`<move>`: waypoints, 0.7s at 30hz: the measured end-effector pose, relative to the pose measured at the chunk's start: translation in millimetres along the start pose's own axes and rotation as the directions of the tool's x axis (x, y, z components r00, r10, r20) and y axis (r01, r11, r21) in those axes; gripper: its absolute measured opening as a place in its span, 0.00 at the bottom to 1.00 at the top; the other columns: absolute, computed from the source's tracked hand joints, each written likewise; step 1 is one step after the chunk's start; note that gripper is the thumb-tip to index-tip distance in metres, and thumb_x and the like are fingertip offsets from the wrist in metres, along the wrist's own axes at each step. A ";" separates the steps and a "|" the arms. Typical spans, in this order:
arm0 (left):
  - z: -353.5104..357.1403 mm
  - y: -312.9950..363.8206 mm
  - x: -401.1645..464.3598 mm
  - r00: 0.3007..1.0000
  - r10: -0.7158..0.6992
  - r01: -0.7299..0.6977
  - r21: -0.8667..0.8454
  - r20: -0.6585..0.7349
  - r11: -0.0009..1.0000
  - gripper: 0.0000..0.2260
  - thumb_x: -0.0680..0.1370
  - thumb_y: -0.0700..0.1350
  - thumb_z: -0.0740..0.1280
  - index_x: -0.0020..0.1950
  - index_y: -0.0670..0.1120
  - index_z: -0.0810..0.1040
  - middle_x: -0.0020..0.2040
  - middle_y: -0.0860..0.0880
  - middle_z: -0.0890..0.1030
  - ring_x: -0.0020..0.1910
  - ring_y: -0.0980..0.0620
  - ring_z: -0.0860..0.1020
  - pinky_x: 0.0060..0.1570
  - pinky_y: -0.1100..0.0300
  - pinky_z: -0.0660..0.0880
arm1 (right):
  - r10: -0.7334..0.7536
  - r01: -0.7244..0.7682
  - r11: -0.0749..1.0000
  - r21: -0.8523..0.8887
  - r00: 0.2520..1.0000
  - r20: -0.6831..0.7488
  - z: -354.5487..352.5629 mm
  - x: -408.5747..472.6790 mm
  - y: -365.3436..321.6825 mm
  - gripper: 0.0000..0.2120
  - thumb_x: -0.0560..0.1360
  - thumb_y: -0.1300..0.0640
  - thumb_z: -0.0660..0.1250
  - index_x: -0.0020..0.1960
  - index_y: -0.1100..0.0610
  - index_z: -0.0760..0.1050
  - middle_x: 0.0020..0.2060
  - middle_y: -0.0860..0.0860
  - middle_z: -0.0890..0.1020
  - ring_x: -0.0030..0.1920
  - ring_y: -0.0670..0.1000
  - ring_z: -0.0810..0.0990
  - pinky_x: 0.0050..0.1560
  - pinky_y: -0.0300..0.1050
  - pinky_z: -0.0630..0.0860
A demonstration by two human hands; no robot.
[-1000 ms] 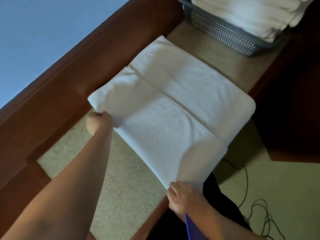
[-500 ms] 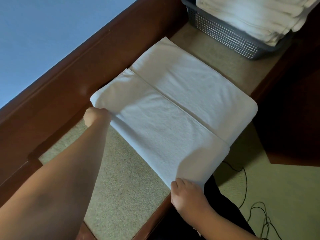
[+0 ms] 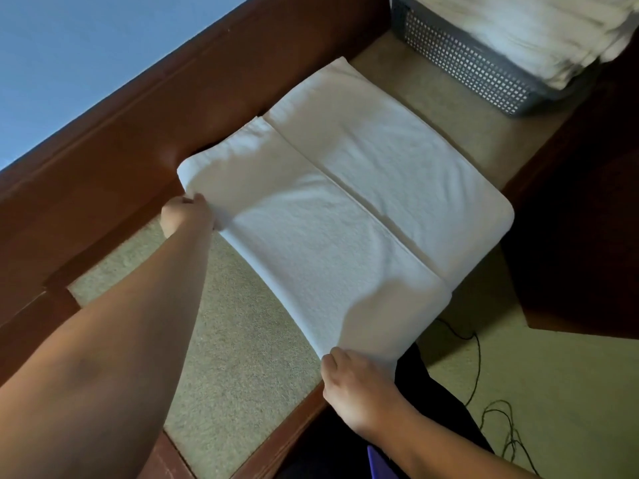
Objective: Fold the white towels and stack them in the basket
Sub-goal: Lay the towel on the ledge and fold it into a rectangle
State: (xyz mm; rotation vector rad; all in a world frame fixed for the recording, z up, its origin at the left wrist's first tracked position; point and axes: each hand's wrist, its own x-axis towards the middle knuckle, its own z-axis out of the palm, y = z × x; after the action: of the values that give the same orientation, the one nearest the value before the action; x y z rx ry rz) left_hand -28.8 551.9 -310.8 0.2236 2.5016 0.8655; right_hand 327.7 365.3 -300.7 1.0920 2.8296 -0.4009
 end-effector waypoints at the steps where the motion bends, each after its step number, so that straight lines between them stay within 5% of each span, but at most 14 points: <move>1: 0.1 -2.4 1.6 1.000 -0.003 0.003 0.004 -0.005 1.000 0.10 0.76 0.57 0.67 0.49 0.53 0.83 0.42 0.49 0.84 0.40 0.44 0.85 0.48 0.46 0.85 | -0.027 0.027 0.999 -0.031 1.000 -0.007 -3.5 -0.2 -1.9 0.14 0.46 0.61 0.71 0.28 0.51 0.71 0.27 0.47 0.71 0.24 0.47 0.70 0.29 0.41 0.50; 5: 0.0 -3.7 -1.2 0.999 -0.031 0.031 0.000 -0.017 1.000 0.14 0.79 0.56 0.64 0.53 0.51 0.85 0.45 0.46 0.85 0.42 0.42 0.85 0.49 0.44 0.85 | -0.055 0.055 0.996 -0.063 0.998 0.007 -3.8 -1.1 -0.4 0.11 0.48 0.59 0.69 0.29 0.49 0.72 0.27 0.46 0.72 0.24 0.46 0.71 0.27 0.41 0.50; 8: -1.1 4.5 -16.1 0.997 -0.079 0.079 0.016 0.002 0.997 0.20 0.81 0.58 0.63 0.63 0.45 0.81 0.51 0.44 0.84 0.47 0.41 0.85 0.52 0.45 0.84 | -0.065 0.064 0.998 0.020 0.998 0.025 14.4 0.5 8.5 0.15 0.52 0.62 0.74 0.33 0.51 0.72 0.29 0.47 0.73 0.27 0.48 0.73 0.23 0.40 0.67; 10: -2.1 10.6 -30.8 0.992 -0.122 0.120 0.088 0.027 0.989 0.27 0.76 0.65 0.64 0.59 0.43 0.80 0.46 0.45 0.85 0.42 0.44 0.85 0.47 0.49 0.84 | -0.012 0.015 0.990 0.140 1.000 -0.020 13.5 -0.3 18.7 0.15 0.60 0.58 0.79 0.35 0.52 0.72 0.31 0.47 0.73 0.29 0.49 0.74 0.26 0.43 0.73; 13: -5.0 7.8 -44.5 0.991 -0.109 0.094 0.190 0.071 0.977 0.22 0.76 0.63 0.68 0.50 0.42 0.79 0.38 0.46 0.84 0.35 0.46 0.84 0.40 0.52 0.83 | 0.136 -0.099 0.938 0.333 0.986 -0.091 -0.7 -4.3 44.8 0.11 0.76 0.46 0.69 0.43 0.53 0.74 0.37 0.46 0.75 0.36 0.49 0.75 0.33 0.44 0.74; 18: -4.3 -1.5 -32.7 0.988 -0.152 0.149 0.080 0.027 0.986 0.17 0.84 0.55 0.63 0.58 0.44 0.83 0.41 0.44 0.83 0.39 0.42 0.85 0.47 0.46 0.85 | 0.543 -0.422 0.794 0.437 0.815 -0.200 -37.4 -5.2 134.1 0.12 0.75 0.51 0.74 0.55 0.54 0.78 0.46 0.49 0.75 0.46 0.51 0.76 0.38 0.45 0.77; 21: 9.3 8.7 -48.1 0.996 -0.056 0.072 0.280 -0.064 0.957 0.23 0.82 0.59 0.60 0.68 0.44 0.76 0.59 0.39 0.80 0.55 0.38 0.81 0.55 0.44 0.80 | 0.699 -0.590 0.689 0.420 0.694 -0.173 -60.4 2.4 197.2 0.20 0.74 0.52 0.75 0.63 0.56 0.77 0.55 0.54 0.76 0.55 0.57 0.77 0.51 0.56 0.80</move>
State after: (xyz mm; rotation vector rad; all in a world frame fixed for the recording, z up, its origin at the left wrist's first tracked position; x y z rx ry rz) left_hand 17.7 549.3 -293.1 0.2127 2.6636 0.4923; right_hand 459.1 523.5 -284.9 2.3263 2.3728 -0.6905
